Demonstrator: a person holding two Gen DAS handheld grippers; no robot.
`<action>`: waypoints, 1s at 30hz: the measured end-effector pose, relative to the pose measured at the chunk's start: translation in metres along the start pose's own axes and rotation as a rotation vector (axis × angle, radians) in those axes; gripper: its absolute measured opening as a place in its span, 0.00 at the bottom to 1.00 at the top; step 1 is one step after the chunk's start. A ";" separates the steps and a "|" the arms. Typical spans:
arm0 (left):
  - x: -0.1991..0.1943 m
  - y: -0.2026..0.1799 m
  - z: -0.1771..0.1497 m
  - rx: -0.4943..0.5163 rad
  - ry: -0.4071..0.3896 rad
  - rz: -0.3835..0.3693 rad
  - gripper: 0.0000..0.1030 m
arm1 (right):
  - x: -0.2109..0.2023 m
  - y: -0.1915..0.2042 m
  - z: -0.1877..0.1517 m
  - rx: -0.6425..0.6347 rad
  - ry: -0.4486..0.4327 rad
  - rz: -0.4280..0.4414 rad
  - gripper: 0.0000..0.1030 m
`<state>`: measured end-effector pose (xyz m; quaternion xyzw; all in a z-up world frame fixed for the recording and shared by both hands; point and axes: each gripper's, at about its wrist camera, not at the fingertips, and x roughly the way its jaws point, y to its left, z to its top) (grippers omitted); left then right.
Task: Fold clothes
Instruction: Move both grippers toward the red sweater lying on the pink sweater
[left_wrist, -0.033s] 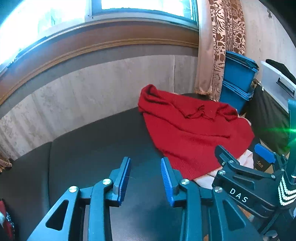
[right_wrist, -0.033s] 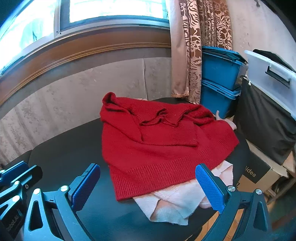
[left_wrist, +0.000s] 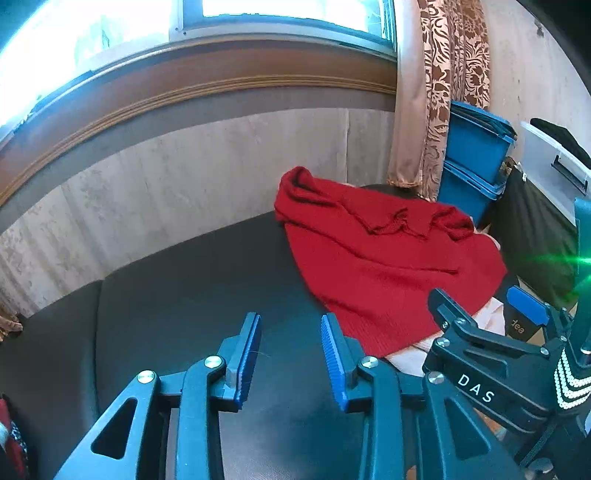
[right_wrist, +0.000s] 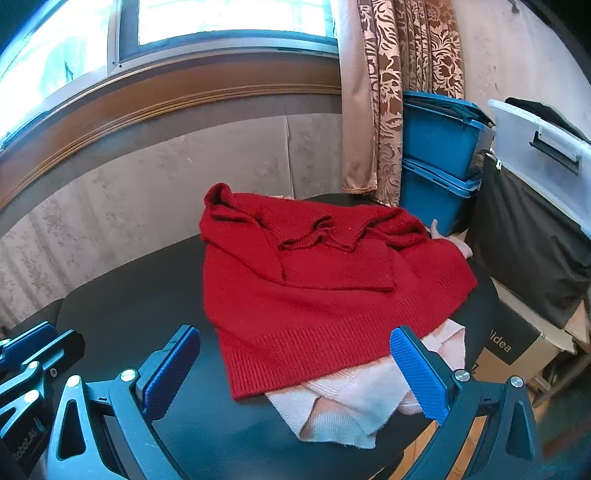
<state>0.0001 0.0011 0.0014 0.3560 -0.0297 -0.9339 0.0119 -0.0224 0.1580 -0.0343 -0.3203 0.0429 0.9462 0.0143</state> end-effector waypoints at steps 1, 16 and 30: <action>-0.001 -0.001 0.001 -0.003 -0.001 -0.003 0.33 | 0.000 0.001 -0.001 0.000 -0.001 0.004 1.00; 0.015 0.012 -0.023 -0.037 0.066 0.001 0.33 | 0.015 0.003 -0.022 0.064 0.046 0.140 1.00; 0.062 0.065 -0.112 -0.055 0.234 0.039 0.39 | 0.037 -0.016 -0.052 0.089 0.173 0.327 0.49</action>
